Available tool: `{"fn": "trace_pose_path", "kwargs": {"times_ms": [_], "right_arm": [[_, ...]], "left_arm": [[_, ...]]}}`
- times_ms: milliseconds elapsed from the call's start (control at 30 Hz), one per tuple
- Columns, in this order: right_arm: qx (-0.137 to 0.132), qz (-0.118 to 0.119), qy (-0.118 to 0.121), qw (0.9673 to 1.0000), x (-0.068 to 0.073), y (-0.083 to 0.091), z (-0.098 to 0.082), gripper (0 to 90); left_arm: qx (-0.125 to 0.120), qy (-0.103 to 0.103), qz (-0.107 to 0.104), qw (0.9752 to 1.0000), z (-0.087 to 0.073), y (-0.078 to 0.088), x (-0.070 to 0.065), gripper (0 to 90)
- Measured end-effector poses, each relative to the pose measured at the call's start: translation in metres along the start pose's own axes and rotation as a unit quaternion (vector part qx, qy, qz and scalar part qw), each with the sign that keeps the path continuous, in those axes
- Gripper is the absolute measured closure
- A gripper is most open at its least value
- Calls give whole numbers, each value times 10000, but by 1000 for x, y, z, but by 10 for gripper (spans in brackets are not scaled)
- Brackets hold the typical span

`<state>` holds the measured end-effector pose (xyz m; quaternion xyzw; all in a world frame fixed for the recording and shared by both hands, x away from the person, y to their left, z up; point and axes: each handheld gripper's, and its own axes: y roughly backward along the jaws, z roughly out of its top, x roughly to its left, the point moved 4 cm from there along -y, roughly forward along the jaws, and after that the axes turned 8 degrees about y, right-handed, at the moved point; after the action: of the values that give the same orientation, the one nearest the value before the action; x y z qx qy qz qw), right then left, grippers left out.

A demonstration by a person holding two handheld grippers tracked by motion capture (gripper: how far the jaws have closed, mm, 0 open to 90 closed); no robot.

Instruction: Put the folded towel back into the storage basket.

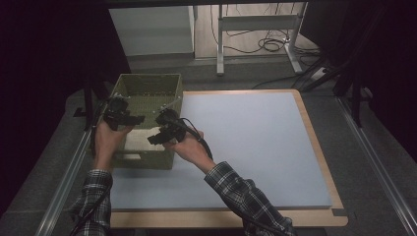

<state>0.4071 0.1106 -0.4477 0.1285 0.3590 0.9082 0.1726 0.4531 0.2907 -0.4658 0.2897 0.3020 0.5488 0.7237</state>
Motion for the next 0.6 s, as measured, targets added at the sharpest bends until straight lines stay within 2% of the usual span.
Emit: {"fn": "trace_pose_path", "kwargs": {"times_ms": [333,600], "right_arm": [[-122,98,175,9997,-1,17,-6,328],[-135,-116,537,9984,-3,35,-14,315]], "left_arm": [[9,-14,-136,9999,3,2,-10,204],[-3,63,-360,9993,6,3,-21,135]]}}
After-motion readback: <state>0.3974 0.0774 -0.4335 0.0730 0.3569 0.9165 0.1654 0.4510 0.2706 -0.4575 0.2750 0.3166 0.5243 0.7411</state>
